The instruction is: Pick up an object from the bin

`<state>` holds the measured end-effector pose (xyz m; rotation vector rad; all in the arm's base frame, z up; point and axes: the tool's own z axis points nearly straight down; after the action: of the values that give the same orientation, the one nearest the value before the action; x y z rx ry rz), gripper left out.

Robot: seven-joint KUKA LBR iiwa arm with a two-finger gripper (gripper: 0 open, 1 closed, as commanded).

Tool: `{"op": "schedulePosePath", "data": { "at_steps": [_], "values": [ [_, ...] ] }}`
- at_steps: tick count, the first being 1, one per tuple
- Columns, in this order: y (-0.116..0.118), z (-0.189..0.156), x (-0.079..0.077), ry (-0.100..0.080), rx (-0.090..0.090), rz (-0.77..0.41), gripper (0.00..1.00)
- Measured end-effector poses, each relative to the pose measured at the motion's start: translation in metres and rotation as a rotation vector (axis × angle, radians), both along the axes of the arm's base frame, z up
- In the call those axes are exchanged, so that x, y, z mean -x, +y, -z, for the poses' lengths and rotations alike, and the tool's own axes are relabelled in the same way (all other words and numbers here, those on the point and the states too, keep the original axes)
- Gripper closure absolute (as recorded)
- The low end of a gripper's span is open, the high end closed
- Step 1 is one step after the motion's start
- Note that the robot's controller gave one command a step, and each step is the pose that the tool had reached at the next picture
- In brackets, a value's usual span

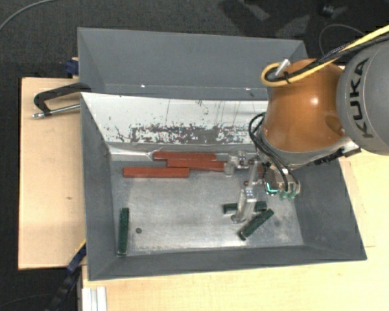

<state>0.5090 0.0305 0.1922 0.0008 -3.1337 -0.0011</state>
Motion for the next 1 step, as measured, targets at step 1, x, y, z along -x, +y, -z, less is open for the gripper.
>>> {"op": "schedulePosePath", "data": {
  "at_steps": [1],
  "values": [
    [-0.038, 0.0936, 0.0093, 0.0, 0.001, 0.083, 0.0]
  ]
}}
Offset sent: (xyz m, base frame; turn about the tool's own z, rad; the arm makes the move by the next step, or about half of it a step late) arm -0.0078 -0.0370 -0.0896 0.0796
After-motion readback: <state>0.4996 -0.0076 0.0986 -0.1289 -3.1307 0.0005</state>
